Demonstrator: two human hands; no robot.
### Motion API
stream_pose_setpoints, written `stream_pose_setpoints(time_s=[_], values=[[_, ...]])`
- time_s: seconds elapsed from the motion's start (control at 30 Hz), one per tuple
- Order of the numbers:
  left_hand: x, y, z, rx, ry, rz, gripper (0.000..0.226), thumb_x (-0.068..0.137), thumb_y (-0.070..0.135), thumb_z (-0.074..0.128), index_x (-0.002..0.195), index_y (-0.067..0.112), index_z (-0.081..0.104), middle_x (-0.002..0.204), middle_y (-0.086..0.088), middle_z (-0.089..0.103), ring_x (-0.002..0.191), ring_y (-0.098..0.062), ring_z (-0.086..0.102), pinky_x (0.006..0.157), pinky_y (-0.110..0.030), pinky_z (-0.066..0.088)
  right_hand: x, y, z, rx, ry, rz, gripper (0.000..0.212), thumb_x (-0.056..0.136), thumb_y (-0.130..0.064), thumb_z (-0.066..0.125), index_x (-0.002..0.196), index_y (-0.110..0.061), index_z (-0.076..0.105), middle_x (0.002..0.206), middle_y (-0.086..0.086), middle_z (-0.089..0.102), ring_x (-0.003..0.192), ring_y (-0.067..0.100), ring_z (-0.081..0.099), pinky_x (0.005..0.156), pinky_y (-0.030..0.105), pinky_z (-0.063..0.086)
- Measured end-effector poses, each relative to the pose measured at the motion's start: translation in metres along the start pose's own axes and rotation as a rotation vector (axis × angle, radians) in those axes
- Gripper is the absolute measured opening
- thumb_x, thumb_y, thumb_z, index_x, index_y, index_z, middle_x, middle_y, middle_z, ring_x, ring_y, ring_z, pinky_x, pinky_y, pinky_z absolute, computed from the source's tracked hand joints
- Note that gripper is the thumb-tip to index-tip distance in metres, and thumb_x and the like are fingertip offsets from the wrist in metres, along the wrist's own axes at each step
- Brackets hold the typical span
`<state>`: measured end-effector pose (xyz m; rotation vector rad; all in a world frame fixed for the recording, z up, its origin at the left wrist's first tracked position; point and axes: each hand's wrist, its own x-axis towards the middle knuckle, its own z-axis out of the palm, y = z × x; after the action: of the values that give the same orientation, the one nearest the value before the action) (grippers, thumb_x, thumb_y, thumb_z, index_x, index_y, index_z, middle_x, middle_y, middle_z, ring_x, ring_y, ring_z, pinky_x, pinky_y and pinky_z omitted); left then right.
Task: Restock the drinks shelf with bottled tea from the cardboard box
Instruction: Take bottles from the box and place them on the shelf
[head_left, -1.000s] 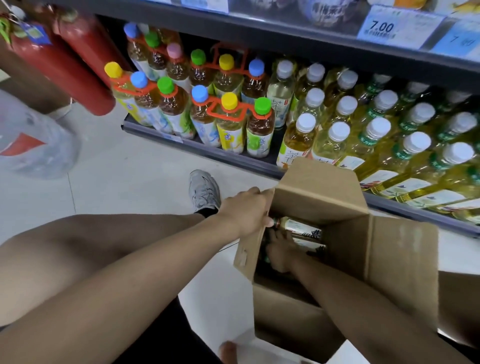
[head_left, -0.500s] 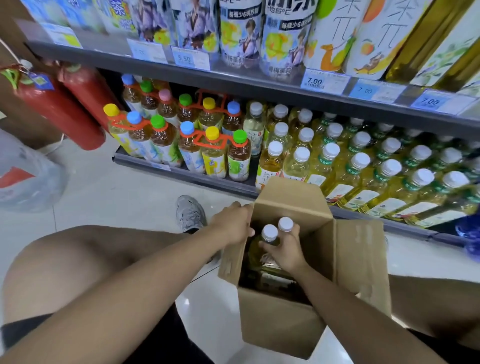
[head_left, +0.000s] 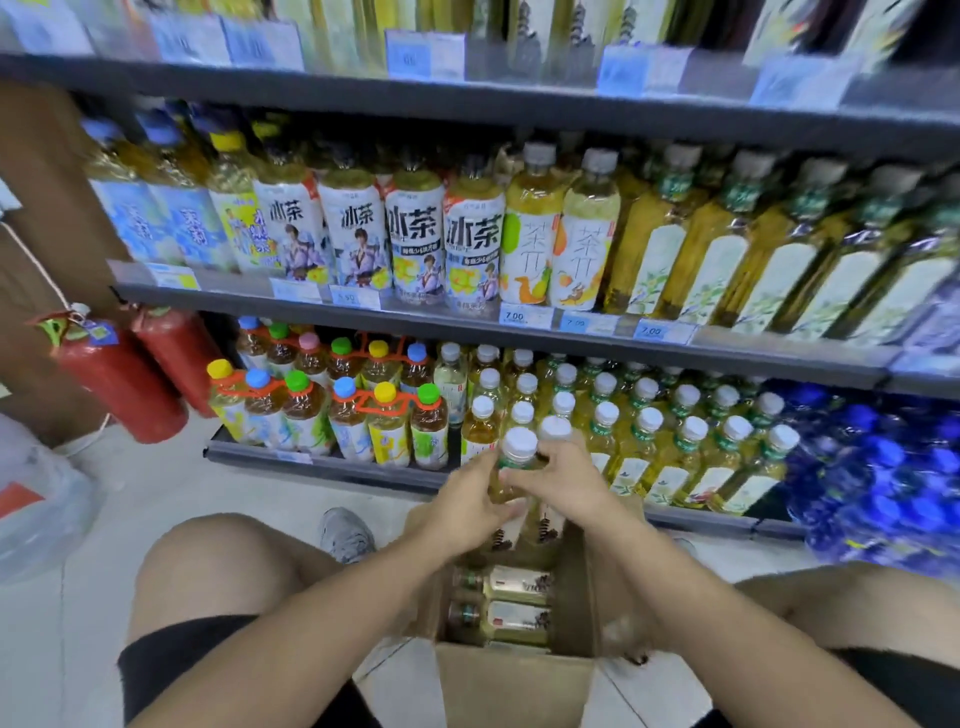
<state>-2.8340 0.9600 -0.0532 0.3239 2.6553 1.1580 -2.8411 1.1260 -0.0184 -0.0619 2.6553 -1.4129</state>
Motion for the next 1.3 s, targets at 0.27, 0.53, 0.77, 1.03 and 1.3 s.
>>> stream_pose_setpoints(time_s=[0.27,0.53,0.77,1.03,1.3], values=[[0.009,0.108,-0.114,-0.135,0.071,0.149,0.067,0.078,0.033,0.085,0.132,0.033,0.045,0.121,0.012,0.065,0.103,-0.009,0.066,0.082,-0.016,0.048,-0.019,-0.114,-0.116,-0.308,0.016,-0.242,0.046,0.092,0.012,0.048,0.121,-0.016,0.071,0.123,0.002,0.061,0.126,0.031,0.052,0.098,0.027,0.043],[0.033,0.228,-0.246,-0.083,0.255,0.391,0.062,0.078,0.033,0.085,0.129,0.033,0.051,0.115,0.018,0.066,0.098,0.008,0.064,0.088,-0.018,0.051,0.001,-0.233,-0.211,-0.328,0.352,-0.58,0.037,0.097,-0.011,0.057,0.115,-0.039,0.071,0.112,-0.007,0.053,0.103,0.01,0.054,0.089,0.022,0.044],[0.075,0.307,-0.333,-0.03,0.406,0.566,0.065,0.082,0.025,0.083,0.136,0.028,0.047,0.117,0.024,0.059,0.1,0.022,0.054,0.082,0.001,0.04,0.047,-0.31,-0.271,-0.343,0.627,-0.836,0.046,0.093,-0.004,0.061,0.116,-0.042,0.07,0.127,-0.013,0.051,0.113,0.008,0.054,0.094,0.026,0.048],[0.148,0.322,-0.357,0.0,0.542,0.549,0.072,0.077,0.03,0.085,0.14,0.03,0.049,0.135,0.01,0.057,0.123,-0.009,0.053,0.108,-0.036,0.043,0.123,-0.321,-0.286,-0.339,0.74,-0.842,0.046,0.088,0.0,0.065,0.113,-0.039,0.07,0.135,-0.01,0.047,0.117,0.012,0.055,0.1,0.033,0.05],[0.208,0.299,-0.362,-0.082,0.392,0.37,0.066,0.085,0.021,0.081,0.138,0.027,0.044,0.111,0.027,0.057,0.098,0.014,0.053,0.072,0.002,0.039,0.176,-0.318,-0.288,-0.411,0.676,-0.707,0.022,0.097,-0.015,0.054,0.1,-0.036,0.059,0.109,-0.008,0.049,0.085,0.015,0.057,0.077,0.034,0.052]])
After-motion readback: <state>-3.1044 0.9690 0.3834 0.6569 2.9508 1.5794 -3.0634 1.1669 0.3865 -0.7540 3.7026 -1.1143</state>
